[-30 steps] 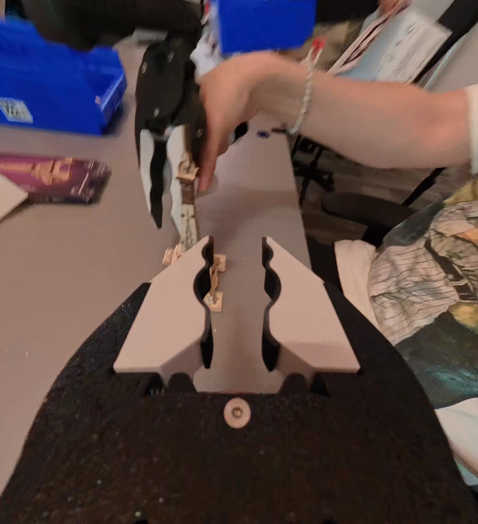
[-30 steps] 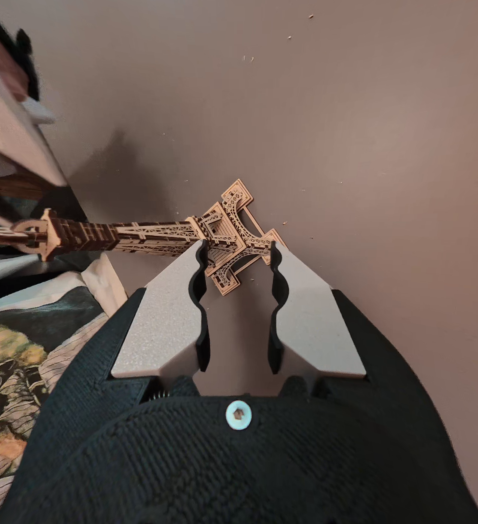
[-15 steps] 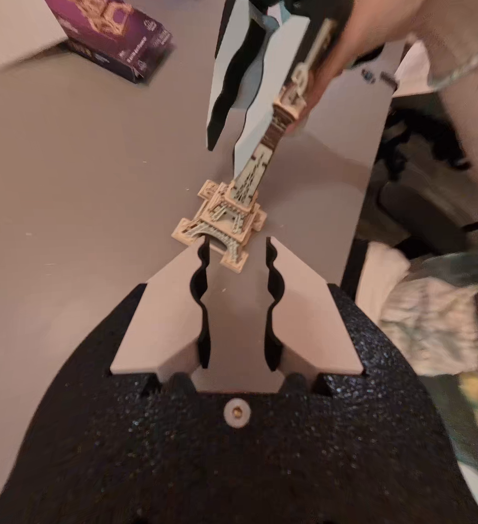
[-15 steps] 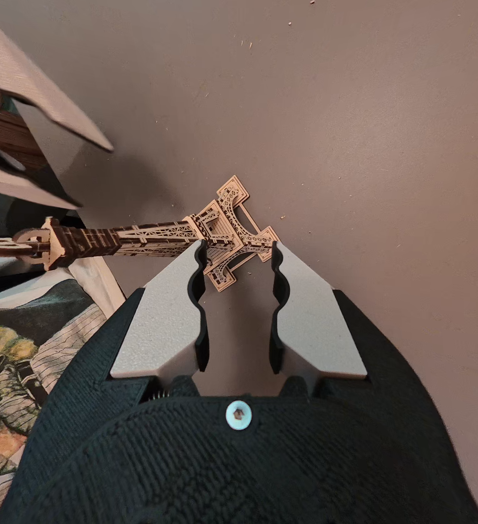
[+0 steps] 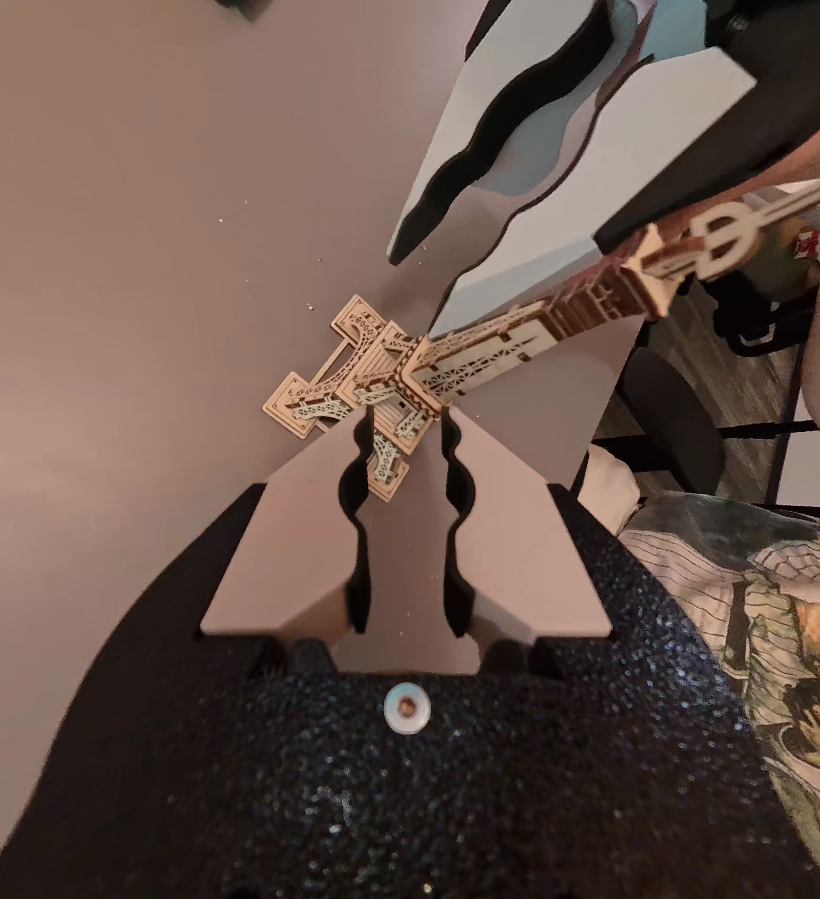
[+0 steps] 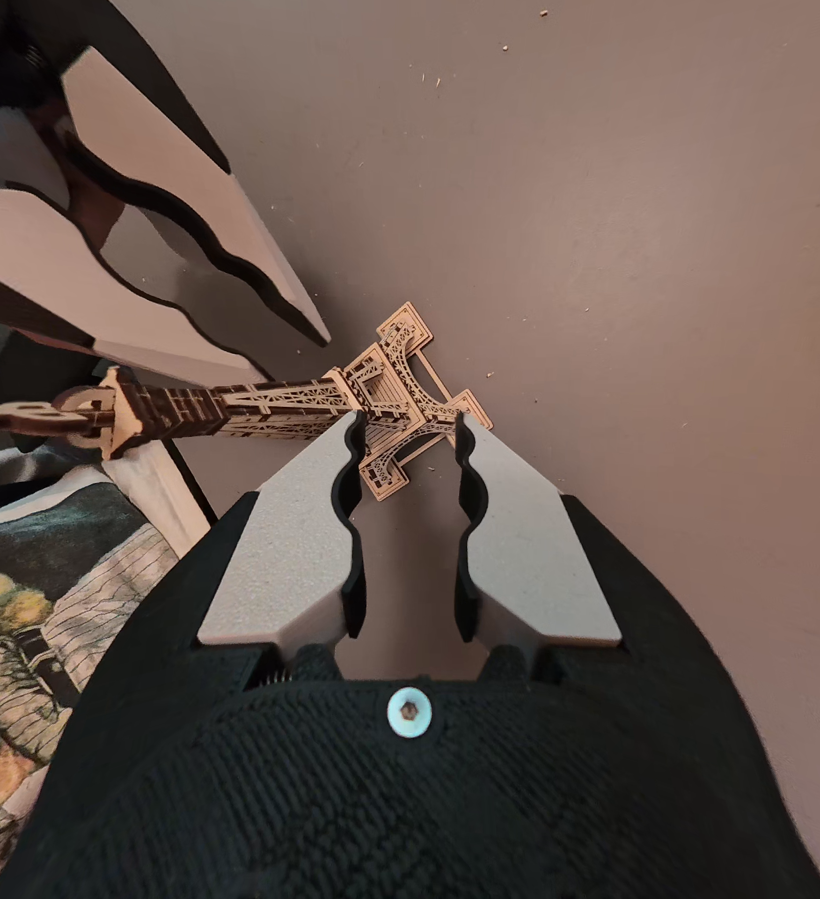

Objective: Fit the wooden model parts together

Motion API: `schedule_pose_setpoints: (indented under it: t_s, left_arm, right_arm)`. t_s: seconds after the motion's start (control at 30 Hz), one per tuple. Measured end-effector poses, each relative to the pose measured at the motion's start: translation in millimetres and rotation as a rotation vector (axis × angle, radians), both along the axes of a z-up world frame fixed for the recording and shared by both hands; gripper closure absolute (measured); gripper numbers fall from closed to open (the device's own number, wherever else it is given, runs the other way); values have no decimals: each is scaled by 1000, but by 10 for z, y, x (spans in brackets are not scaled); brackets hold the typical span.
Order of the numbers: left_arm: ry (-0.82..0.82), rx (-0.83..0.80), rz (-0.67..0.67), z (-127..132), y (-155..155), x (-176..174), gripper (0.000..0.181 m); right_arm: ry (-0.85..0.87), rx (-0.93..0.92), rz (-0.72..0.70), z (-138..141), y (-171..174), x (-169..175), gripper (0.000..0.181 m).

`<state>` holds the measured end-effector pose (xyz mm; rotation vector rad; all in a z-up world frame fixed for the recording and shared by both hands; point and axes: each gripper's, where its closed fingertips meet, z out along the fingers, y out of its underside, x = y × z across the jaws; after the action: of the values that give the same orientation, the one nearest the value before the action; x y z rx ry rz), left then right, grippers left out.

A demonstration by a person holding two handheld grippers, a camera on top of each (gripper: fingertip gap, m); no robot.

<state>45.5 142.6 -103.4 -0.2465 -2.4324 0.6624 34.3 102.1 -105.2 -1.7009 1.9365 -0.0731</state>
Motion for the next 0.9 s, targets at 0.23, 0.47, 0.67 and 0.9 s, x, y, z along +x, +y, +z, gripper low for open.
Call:
schedule_pose_setpoints:
  t_s: [0.23, 0.47, 0.67, 0.9]
  left_arm:
    - [26, 70, -1, -7, 17, -44, 164]
    - [-82, 147, -59, 7, 38, -79, 174]
    - [-122, 121, -70, 6, 49, -66, 173]
    - [-10, 45, -78, 252, -63, 92, 177]
  right_arm:
    - [-17, 20, 4, 16, 42, 5, 154]
    - [-28, 83, -5, 20, 77, 7, 160]
    - [-49, 97, -19, 22, 82, 7, 161]
    - [-68, 79, -28, 4, 38, 3, 151]
